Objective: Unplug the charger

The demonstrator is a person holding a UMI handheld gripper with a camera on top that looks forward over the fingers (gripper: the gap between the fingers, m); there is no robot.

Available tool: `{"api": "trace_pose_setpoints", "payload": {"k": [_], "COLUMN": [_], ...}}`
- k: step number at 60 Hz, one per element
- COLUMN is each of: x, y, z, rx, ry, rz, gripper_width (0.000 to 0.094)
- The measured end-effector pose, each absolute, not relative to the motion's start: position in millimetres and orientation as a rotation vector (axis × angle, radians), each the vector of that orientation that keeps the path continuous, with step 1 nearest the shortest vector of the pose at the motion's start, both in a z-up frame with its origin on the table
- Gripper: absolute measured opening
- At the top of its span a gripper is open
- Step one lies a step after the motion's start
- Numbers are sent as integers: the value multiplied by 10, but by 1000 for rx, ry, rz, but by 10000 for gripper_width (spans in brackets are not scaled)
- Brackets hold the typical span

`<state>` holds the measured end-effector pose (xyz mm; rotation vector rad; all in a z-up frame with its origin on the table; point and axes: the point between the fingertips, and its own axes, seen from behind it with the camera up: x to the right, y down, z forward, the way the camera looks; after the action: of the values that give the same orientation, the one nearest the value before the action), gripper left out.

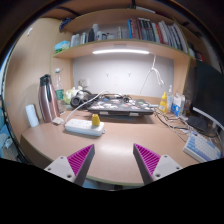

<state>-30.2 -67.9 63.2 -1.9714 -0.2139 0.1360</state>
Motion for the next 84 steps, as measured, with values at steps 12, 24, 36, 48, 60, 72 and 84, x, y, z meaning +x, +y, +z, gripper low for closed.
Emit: {"api": "trace_pose_setpoints", "payload": {"k": [12,24,36,48,60,72,84], "x": [-772,-1103,-1264,-1364,-1481,-1505,-1321], "y": [-147,388,822,1221,1255,1231,921], "z": [536,472,418,353,252,559,2072], "rx": [-1981,-1961,-1954,-1950,-1997,-1857,-1561], "ry": [-234,-248,-193,-164,-191,-281,-229], "rz": [165,142,124,63,133,89,68], "gripper_width": [851,842,833,691,239,140,140]}}
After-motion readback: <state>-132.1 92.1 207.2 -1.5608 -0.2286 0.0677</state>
